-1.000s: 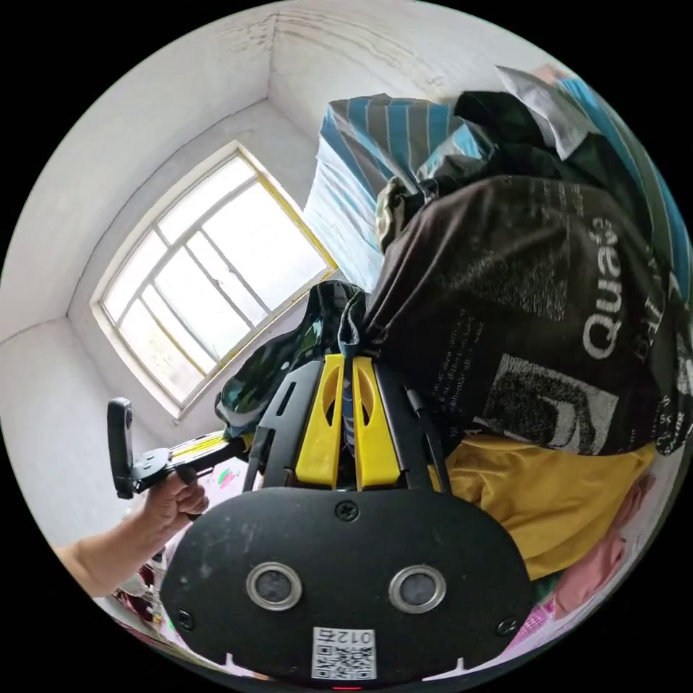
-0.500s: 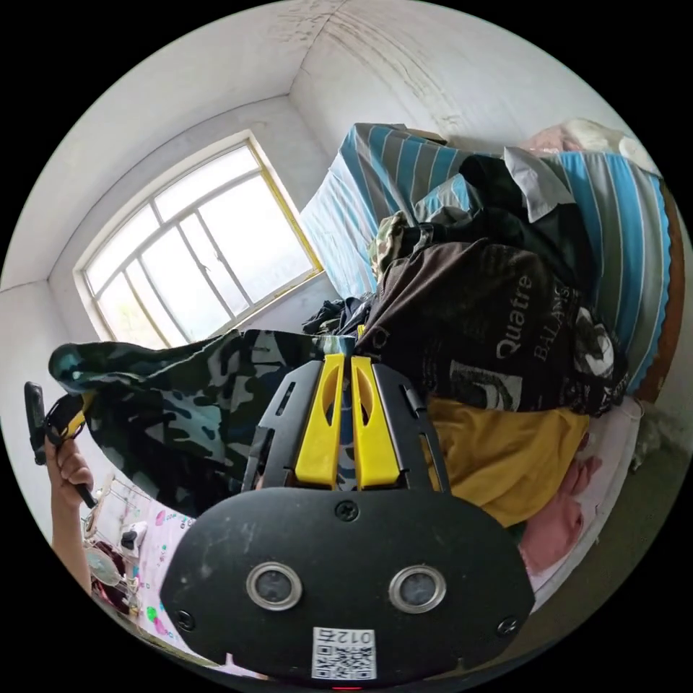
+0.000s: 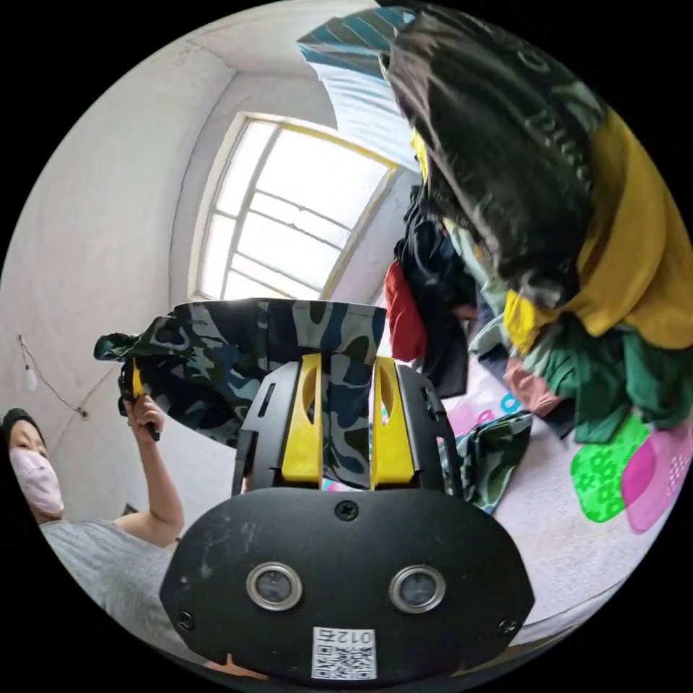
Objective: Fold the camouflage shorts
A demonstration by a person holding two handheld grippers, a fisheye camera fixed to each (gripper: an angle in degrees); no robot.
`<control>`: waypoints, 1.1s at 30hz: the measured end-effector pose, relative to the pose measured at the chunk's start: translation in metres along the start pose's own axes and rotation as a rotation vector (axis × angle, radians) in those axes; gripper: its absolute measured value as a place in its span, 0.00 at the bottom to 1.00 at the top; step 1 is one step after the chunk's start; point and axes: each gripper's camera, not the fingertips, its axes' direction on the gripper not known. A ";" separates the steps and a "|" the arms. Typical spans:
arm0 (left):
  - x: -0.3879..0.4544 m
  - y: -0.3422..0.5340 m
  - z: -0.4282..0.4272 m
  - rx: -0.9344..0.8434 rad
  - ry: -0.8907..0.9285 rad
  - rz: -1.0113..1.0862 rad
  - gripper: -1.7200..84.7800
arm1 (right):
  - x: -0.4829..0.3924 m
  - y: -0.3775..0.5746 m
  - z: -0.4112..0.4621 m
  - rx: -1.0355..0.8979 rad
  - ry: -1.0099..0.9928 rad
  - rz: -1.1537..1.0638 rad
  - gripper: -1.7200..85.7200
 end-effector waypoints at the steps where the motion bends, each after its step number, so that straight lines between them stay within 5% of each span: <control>1: 0.004 0.002 -0.015 0.004 -0.018 -0.008 0.02 | 0.017 0.002 0.007 -0.028 -0.055 0.001 0.06; 5: 0.016 0.008 -0.072 0.017 -0.110 -0.049 0.02 | 0.052 -0.007 0.015 -0.066 -0.067 -0.009 0.03; 11: 0.035 0.017 -0.144 0.013 -0.215 -0.101 0.02 | 0.086 -0.097 -0.058 0.153 -0.080 -0.057 0.02; 24: 0.128 -0.010 -0.285 0.260 0.020 -0.016 0.01 | -0.115 -0.317 -0.222 0.382 -0.077 -0.870 0.01; 29: 0.143 -0.008 -0.382 0.416 0.015 -0.029 0.01 | -0.133 -0.347 -0.188 0.362 -0.098 -1.047 0.01; 33: 0.132 0.007 -0.445 0.484 -0.090 -0.099 0.02 | -0.107 -0.370 -0.091 0.153 -0.153 -1.117 0.01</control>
